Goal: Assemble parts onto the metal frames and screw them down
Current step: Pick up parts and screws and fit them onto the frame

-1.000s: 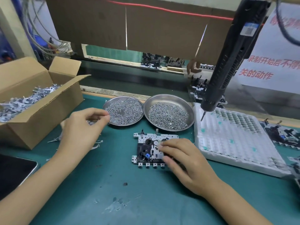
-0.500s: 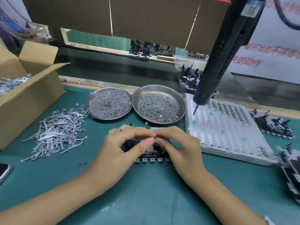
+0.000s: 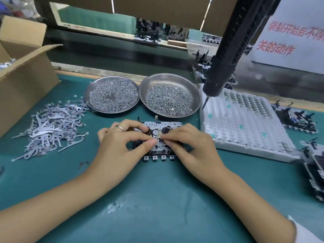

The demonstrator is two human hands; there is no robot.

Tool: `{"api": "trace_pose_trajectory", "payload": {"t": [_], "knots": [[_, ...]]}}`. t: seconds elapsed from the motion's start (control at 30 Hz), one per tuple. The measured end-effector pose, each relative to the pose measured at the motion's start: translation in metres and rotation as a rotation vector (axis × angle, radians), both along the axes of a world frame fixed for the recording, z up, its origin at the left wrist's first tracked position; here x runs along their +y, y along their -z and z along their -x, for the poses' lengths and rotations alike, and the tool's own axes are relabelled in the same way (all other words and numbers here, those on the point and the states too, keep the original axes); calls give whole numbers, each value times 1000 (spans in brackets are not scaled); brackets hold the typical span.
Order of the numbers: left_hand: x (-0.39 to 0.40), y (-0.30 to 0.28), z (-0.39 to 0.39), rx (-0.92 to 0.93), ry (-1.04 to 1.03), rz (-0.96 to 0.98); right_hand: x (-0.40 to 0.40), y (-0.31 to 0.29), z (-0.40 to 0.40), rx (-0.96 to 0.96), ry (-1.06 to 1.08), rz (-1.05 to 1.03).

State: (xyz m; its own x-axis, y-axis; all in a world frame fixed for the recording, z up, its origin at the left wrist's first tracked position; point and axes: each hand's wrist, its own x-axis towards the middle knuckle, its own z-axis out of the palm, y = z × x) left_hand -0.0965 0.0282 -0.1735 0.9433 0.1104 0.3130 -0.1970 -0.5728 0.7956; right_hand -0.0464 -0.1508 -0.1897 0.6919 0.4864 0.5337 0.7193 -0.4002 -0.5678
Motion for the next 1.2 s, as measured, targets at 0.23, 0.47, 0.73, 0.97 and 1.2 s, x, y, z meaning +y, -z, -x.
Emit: {"api": "trace_pose_trajectory", "payload": {"t": [0.23,0.47,0.73,0.97,1.2], "knots": [[3,1,-1,0,8,-50,-2,-1,4,51,-42,-28],[3,2,1,-22,-20,-58,-2,-4,4,112,-38,-22],[7,1,-4,12,63,-129,-3,-7,7,320,-4,-72],[9,4,-5,0,86,-133,-1,-2,7,215,-7,-118],[44,0,-44,-195,-134,-429,1,3,3,163,70,-246]]}}
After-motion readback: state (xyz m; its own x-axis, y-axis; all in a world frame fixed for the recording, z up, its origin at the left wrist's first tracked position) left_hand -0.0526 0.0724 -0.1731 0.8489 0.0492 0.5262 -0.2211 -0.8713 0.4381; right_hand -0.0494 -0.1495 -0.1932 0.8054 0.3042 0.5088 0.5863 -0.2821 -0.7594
